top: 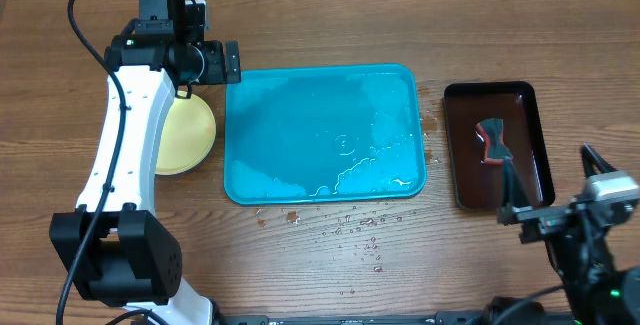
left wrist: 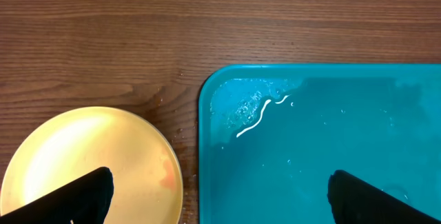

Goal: Clean dirty plates on tray and stack at the side

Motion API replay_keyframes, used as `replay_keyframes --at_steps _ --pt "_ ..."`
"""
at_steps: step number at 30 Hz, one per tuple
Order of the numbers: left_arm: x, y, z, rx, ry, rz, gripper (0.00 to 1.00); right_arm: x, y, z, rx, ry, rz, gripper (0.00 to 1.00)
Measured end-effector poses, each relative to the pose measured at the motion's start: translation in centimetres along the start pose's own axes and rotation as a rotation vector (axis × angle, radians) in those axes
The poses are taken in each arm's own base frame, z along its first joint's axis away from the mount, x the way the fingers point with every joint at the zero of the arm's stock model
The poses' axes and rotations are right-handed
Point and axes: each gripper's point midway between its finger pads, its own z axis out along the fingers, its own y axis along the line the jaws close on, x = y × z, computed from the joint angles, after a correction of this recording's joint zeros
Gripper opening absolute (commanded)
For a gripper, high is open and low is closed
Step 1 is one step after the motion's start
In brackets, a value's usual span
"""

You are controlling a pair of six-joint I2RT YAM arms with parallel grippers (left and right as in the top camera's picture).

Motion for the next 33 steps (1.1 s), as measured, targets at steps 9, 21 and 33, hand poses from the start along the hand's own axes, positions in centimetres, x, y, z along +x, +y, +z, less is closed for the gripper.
replay_keyframes --at_steps 9,21,33 --pt "0.0 0.0 0.0 0.0 0.0 0.0 0.99 6.8 1.3 2.0 -0.084 -0.114 -0.041 1.0" --pt "0.0 0.0 0.0 0.0 0.0 0.0 1.0 11.1 1.4 2.3 -0.084 -0.084 -0.03 1.0" --pt "0.0 0.0 0.0 0.0 0.0 0.0 1.0 12.4 1.0 3.1 -0.064 -0.137 -0.049 1.0"
